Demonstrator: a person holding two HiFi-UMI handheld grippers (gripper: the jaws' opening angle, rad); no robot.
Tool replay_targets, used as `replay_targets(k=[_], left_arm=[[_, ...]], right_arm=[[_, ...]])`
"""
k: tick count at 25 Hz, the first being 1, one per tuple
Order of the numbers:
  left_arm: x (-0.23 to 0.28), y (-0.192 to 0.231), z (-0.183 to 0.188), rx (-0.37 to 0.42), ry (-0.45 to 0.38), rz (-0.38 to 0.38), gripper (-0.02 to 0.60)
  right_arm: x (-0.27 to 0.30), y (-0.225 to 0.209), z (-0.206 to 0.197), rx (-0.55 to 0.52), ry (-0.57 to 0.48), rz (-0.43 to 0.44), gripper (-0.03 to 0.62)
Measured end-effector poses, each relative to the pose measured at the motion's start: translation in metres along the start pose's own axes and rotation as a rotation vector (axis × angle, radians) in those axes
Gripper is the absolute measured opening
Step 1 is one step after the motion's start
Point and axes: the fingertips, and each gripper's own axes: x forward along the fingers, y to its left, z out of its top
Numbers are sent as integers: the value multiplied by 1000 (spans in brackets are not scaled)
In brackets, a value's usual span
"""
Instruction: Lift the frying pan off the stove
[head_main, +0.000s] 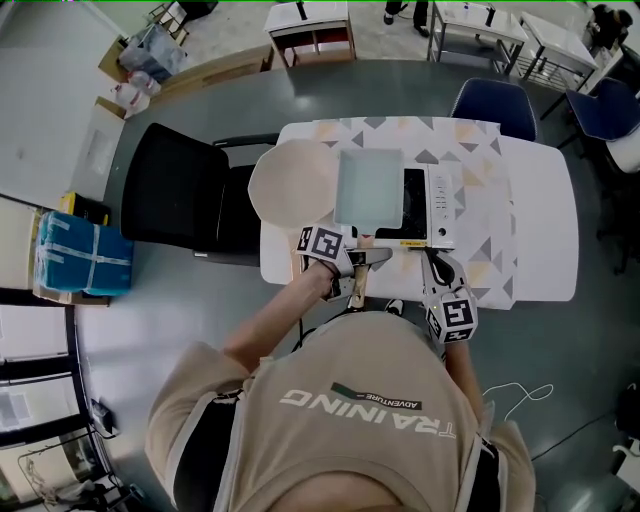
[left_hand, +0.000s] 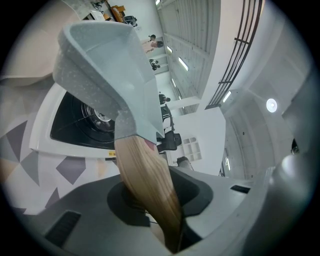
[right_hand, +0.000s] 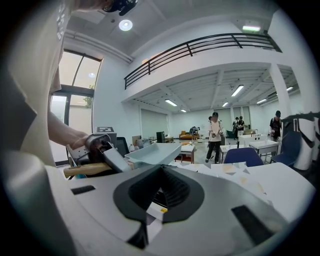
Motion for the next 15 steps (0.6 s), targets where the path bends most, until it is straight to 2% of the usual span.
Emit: replay_targets(k=[15], left_arm=[[11,2,11,-14,-2,-1,107]], right_arm=[[8,-14,1,6,5,9,-3]])
